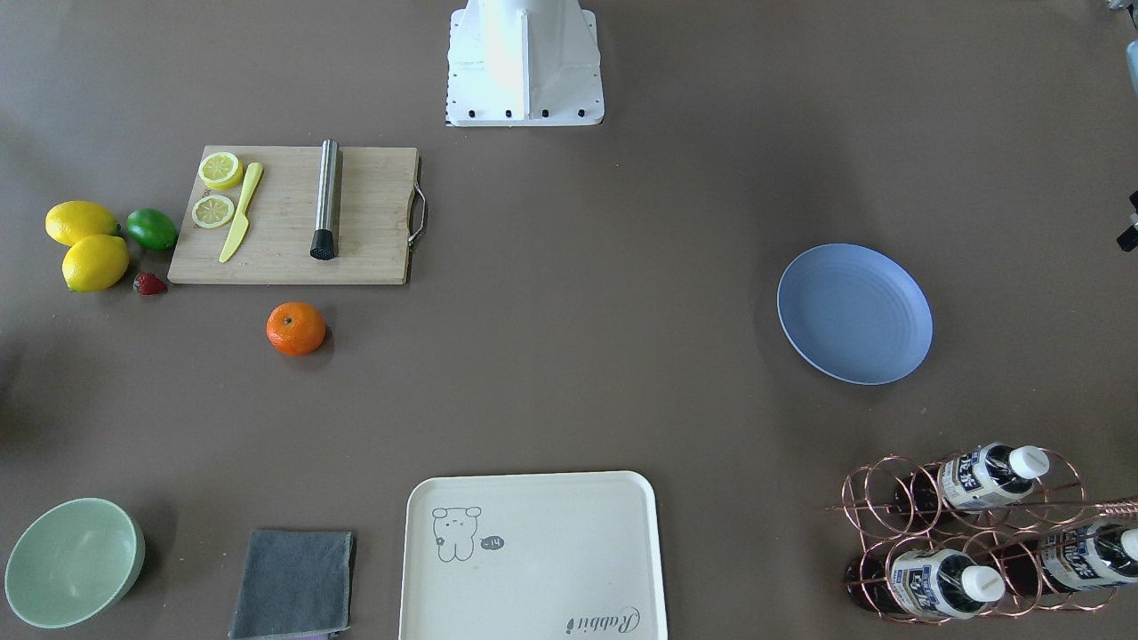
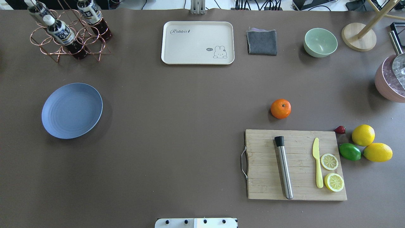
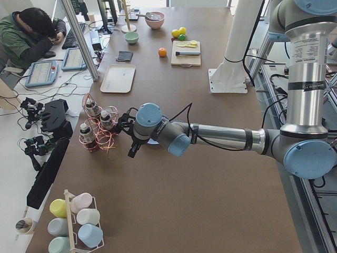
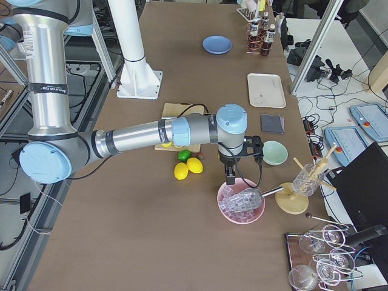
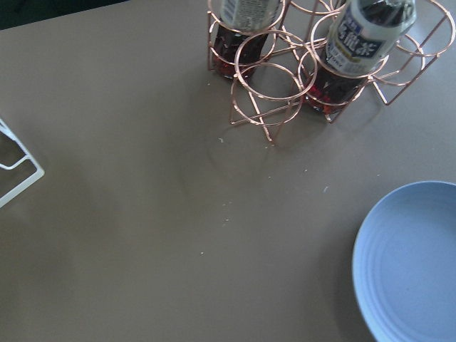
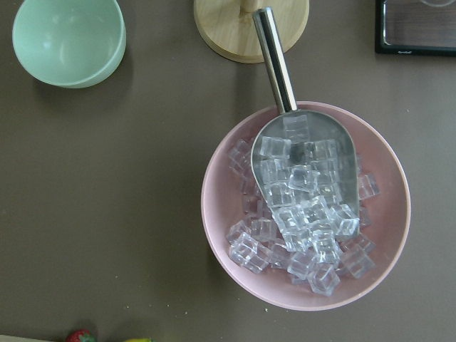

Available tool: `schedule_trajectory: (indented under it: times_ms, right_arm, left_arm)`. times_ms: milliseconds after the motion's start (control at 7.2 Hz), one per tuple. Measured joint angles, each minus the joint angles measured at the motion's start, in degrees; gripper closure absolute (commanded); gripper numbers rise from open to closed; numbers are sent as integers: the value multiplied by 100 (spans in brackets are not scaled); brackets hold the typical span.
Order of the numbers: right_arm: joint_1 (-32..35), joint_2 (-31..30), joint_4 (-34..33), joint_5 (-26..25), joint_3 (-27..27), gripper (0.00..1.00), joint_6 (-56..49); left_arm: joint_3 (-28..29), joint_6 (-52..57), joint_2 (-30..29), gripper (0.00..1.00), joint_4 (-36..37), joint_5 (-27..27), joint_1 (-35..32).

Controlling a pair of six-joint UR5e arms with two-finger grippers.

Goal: Pick orange to plate

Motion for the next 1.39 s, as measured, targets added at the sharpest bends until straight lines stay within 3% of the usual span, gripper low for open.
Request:
schedule_trajectory:
  times_ms: [278, 556, 972, 1389]
  right_arm:
    - [-553, 271, 508, -15, -6, 0, 1106]
    - [-1124, 326, 1380, -82, -21, 0, 2399]
    - [-1590, 344, 2057, -299, 11, 0, 3467]
    - [-1777, 398, 2140, -487, 41, 0, 3720]
  left_arm:
    - [29, -1520, -102, 2, -763, 208, 784]
    - [220, -2854, -90, 2, -1650, 1052, 1688]
    - [860, -3257, -194, 2, -2115, 1374, 2174]
    - [1395, -3523, -520, 2, -2137, 1383, 2645]
